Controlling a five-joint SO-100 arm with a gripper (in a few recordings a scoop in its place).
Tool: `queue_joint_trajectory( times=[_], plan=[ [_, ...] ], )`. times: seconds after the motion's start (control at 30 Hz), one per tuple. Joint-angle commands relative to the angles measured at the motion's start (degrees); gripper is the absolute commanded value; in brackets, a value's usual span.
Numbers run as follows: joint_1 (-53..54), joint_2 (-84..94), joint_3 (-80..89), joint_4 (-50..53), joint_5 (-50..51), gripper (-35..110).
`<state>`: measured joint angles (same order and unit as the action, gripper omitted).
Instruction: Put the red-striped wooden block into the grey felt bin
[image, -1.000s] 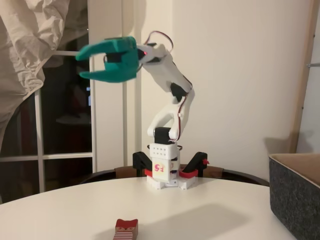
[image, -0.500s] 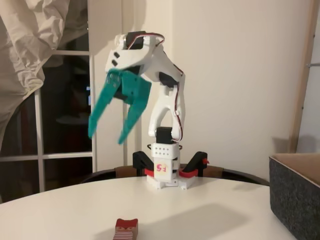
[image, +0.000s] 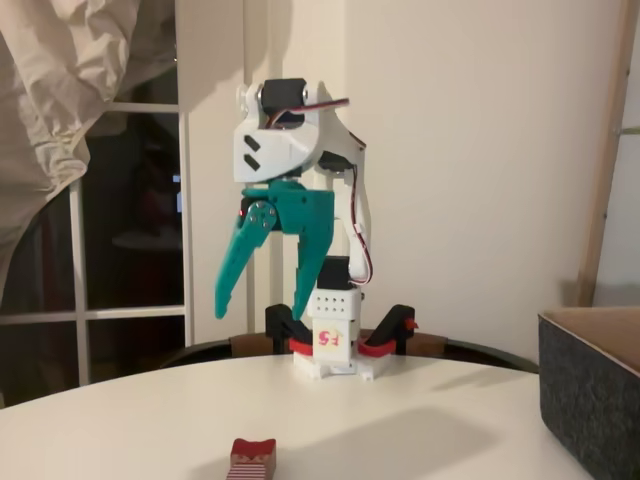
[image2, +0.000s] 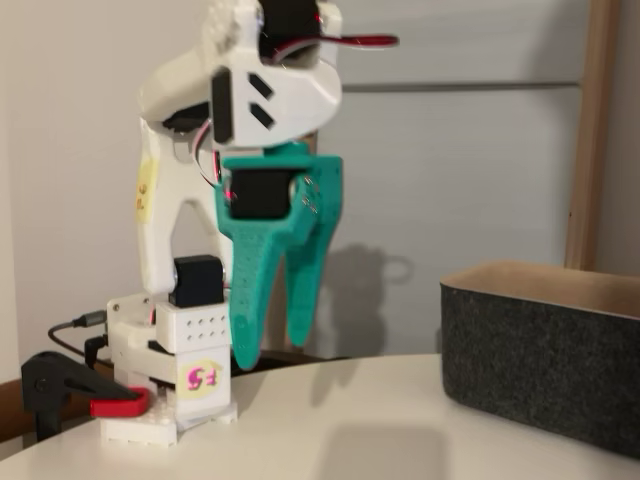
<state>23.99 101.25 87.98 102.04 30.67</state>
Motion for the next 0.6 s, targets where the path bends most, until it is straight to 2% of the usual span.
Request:
queue_joint_trajectory(
  times=[0.0, 0.33, 0.57],
  plan=[
    [-2.6, -0.9, -1.4, 0.7, -2.5, 33],
    [-9.6, -8.9, -4.5, 0.1, -11.9, 32],
    [-8.4, -16.9, -7.6, -2.0, -12.0, 33]
  ],
)
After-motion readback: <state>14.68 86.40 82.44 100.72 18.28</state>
